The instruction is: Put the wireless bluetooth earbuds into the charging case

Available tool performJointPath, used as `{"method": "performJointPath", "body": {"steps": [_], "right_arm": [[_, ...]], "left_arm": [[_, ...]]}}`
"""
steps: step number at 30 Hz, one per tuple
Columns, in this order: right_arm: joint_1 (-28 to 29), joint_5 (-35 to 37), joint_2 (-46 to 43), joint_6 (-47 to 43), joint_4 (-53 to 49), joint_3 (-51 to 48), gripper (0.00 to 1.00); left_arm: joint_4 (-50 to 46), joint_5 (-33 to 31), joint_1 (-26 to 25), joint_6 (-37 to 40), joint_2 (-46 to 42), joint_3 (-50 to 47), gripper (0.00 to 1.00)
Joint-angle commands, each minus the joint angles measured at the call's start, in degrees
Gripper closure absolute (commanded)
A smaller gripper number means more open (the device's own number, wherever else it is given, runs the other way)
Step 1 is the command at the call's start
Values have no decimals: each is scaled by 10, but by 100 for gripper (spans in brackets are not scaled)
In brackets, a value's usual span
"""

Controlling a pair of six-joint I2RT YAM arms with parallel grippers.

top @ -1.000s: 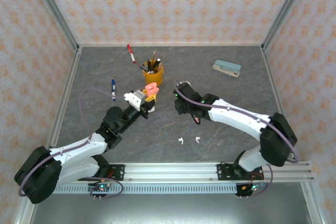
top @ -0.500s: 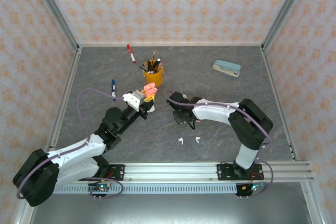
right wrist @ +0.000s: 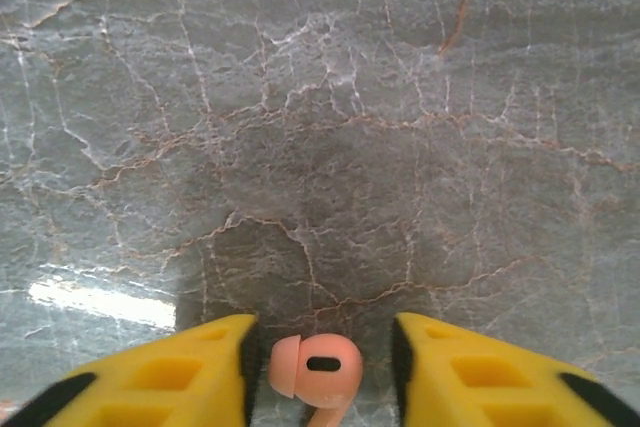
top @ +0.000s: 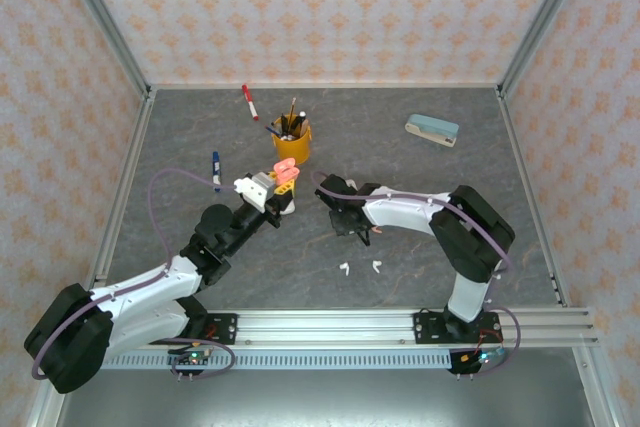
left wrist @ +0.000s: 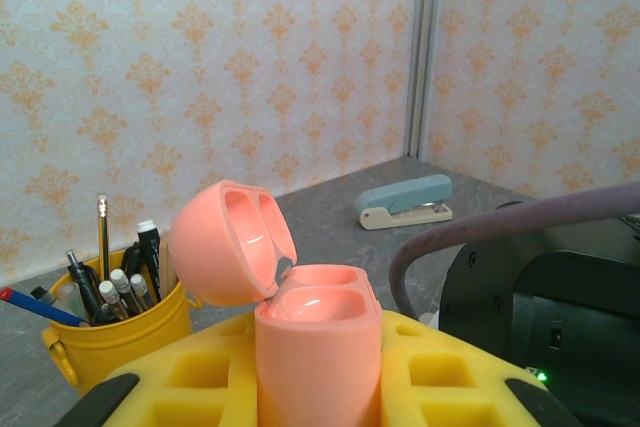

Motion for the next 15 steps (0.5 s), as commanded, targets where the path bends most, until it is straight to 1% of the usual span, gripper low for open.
{"method": "performJointPath", "body": {"steps": [1, 5, 7, 10, 12, 15], "right_arm": [[-2, 25, 2, 2, -19, 18, 53], [-2, 27, -29, 2, -33, 26, 48], [-2, 25, -59, 6, -42, 31, 46], [-2, 19, -99, 14, -58, 43, 40], [-3, 15, -123, 21, -64, 51, 34], [-4, 2, -151, 38, -73, 65, 30]], "left_arm": [[10, -8, -4, 3, 3, -4, 100], [8, -6, -4, 1, 4, -3, 100], [4, -4, -4, -1, 4, -1, 100], [-6, -3, -4, -7, 1, 3, 100], [-18, -2, -4, -12, -1, 7, 100], [-51, -22, -5, -16, -3, 20, 100]]}}
